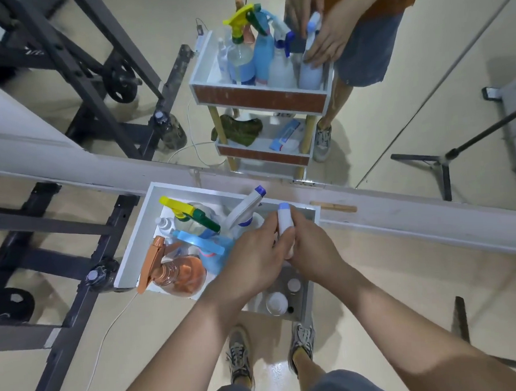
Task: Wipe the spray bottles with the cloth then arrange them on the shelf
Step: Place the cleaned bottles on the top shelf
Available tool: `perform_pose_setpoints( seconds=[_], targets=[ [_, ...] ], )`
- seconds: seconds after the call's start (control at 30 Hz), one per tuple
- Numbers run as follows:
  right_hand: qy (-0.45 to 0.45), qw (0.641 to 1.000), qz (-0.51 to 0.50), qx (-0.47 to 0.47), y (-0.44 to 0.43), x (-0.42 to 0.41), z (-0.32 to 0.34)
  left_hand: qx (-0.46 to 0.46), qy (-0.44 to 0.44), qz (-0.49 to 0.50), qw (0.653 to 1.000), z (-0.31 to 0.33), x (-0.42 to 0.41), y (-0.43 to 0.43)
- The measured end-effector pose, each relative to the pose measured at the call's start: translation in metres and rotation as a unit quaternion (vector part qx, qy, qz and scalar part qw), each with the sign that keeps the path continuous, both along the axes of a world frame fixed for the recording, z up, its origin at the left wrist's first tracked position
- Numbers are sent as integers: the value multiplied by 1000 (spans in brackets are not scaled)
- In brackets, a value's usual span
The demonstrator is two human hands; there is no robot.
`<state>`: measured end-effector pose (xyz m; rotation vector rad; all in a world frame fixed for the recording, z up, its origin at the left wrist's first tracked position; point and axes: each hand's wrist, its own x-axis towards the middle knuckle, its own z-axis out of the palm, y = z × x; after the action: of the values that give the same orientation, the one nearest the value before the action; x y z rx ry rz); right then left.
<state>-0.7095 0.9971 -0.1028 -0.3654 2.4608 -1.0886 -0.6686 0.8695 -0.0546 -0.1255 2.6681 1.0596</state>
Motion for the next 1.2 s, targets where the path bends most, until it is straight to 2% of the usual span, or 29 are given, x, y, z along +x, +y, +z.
perform_pose_setpoints(
  seconds=[0.03,0.1,0.13,0.17,0.3,0.33,0.4,0.67,0.87,0.97,1.07,1.13,1.2],
  targets=[
    [3,1000,-16,3,1,0,-4,-35,67,-10,997,3,-2,-4],
    [9,998,-54,17,4,-2,-11,-119,222,0,968,9,-7,-13],
    [11,997,-78,21,7,-3,-13,-147,258,24,955,12,-11,-18],
    [14,995,-100,18,9,-5,-16,-169,244,37,954,14,-17,-24],
    [24,991,-131,5,7,-7,-24,-265,21,36,963,4,-43,-36],
    [23,991,-134,8,5,-8,-25,-282,-5,13,959,0,-44,-30],
    [25,991,-133,20,1,-12,-26,-299,0,-26,954,-4,-47,-18],
    [-12,994,-108,3,11,-14,-22,-220,18,81,972,-6,-51,-13],
    [-8,994,-100,36,8,-14,-25,-143,1,132,981,-8,-55,-6],
    [-46,994,-83,51,15,-16,-24,-80,-30,153,985,-4,-58,-10],
    [-88,988,-40,120,33,-21,1,-14,-62,172,983,9,-53,-13],
    [-66,981,-28,180,45,-21,33,-10,-46,163,986,24,-42,-14],
    [32,984,-50,165,51,-20,74,-15,1,184,983,41,-27,-23]
  ],
)
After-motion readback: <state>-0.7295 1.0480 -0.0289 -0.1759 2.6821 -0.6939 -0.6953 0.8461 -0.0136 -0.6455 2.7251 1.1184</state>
